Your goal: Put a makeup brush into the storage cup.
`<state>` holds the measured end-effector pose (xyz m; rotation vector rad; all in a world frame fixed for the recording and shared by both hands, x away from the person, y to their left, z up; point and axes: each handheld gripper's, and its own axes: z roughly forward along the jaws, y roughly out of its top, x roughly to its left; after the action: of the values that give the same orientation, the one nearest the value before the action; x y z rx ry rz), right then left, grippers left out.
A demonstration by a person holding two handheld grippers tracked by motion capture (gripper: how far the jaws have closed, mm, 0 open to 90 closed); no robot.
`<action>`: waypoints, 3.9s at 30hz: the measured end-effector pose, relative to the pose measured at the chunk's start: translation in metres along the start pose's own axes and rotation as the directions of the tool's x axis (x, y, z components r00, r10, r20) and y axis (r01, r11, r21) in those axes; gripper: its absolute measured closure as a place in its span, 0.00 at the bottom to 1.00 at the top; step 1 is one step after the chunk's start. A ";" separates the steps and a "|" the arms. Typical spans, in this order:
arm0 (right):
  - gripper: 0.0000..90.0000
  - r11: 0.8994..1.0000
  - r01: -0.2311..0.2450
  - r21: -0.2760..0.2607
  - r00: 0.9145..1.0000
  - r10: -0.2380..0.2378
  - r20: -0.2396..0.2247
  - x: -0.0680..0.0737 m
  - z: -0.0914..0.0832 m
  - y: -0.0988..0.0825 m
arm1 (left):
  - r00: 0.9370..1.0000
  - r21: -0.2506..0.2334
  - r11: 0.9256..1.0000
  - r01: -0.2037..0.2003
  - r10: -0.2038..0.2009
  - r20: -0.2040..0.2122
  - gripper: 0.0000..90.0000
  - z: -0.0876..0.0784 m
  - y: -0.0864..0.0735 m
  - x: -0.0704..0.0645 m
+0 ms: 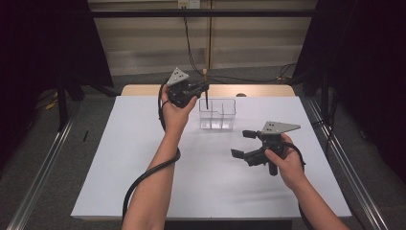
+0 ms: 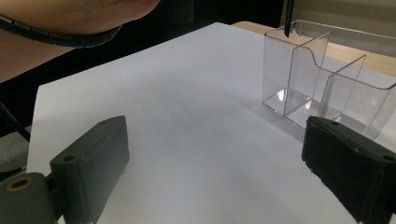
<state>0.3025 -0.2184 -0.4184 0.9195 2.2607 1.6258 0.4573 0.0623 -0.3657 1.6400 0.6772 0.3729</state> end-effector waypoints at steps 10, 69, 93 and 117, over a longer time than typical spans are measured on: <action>0.08 1.000 0.013 -0.003 1.000 -0.013 0.014 0.000 -0.012 -0.005 | 1.000 0.003 1.000 -0.011 0.011 -0.012 0.93 -0.001 0.000 0.003; 0.08 0.999 -0.030 -0.035 0.993 0.033 0.111 -0.008 -0.083 -0.056 | 1.000 0.005 1.000 -0.024 0.024 -0.019 0.93 0.006 0.001 0.004; 0.08 0.997 -0.051 -0.049 0.992 0.056 0.112 -0.010 -0.086 -0.066 | 0.998 0.025 0.999 -0.036 0.037 -0.043 0.93 0.011 -0.007 0.004; 0.08 0.997 -0.051 -0.055 0.993 0.057 0.108 -0.010 -0.086 -0.067 | 0.999 0.045 0.999 -0.023 0.024 -0.032 0.93 0.010 -0.021 0.002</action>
<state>0.2427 -0.3043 -0.4495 1.0387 2.1283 1.6073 0.4606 0.0573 -0.3879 1.6882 0.6954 0.4053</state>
